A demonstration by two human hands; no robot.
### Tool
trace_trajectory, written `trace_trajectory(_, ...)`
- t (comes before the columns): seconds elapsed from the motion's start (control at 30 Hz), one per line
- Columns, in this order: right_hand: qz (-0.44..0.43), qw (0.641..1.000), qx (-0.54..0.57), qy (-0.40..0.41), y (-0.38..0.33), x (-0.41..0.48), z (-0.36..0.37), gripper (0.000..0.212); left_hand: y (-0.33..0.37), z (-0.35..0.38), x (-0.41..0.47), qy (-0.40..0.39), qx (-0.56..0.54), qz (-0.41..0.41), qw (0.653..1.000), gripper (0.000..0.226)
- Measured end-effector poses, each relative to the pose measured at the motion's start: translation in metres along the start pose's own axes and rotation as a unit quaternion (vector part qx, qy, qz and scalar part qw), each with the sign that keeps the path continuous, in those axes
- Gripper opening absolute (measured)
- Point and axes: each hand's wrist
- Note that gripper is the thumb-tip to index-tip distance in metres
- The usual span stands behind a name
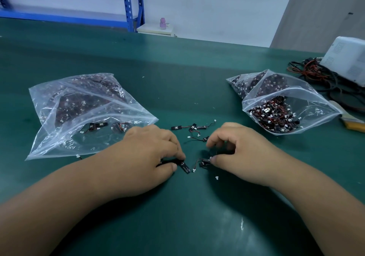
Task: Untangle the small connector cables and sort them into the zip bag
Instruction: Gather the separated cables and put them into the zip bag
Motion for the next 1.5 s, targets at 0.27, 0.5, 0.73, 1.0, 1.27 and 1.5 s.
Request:
trace_trajectory(0.27, 0.011, 0.997, -0.05, 0.051, -0.009, -0.004, 0.02, 0.027, -0.008, -0.009, -0.006, -0.025, 0.009, -0.008, 1.0, 0.049)
trace_trajectory(0.5, 0.052, 0.996, 0.015, 0.064, -0.012, -0.005, 0.022, 0.021, -0.014, -0.01, -0.006, -0.02, -0.003, -0.008, 1.0, 0.014)
trace_trajectory(0.73, 0.066, 0.998, 0.008, 0.017, -0.003, -0.002, 0.009, 0.016, -0.018, -0.009, -0.005, -0.01, -0.002, -0.019, 1.0, 0.01)
trace_trajectory(1.0, 0.056, 0.998, -0.005, -0.013, -0.001, 0.001, 0.001, 0.017, -0.013, -0.002, -0.002, 0.023, 0.008, -0.029, 0.999, 0.011)
trace_trajectory(1.27, 0.076, 0.994, -0.065, -0.053, 0.002, 0.002, -0.008, 0.018, -0.009, 0.003, -0.002, 0.029, -0.022, -0.034, 0.999, 0.01)
trace_trajectory(1.5, 0.1, 0.994, -0.034, 0.029, 0.004, 0.005, 0.0, 0.015, -0.009, 0.001, -0.002, -0.004, -0.047, -0.035, 0.998, 0.012)
Point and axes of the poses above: each hand's wrist, its own x-axis towards the middle knuckle, its own z-axis out of the palm, y = z × x, and after that the axes turned 13 degrees about z, right-handed
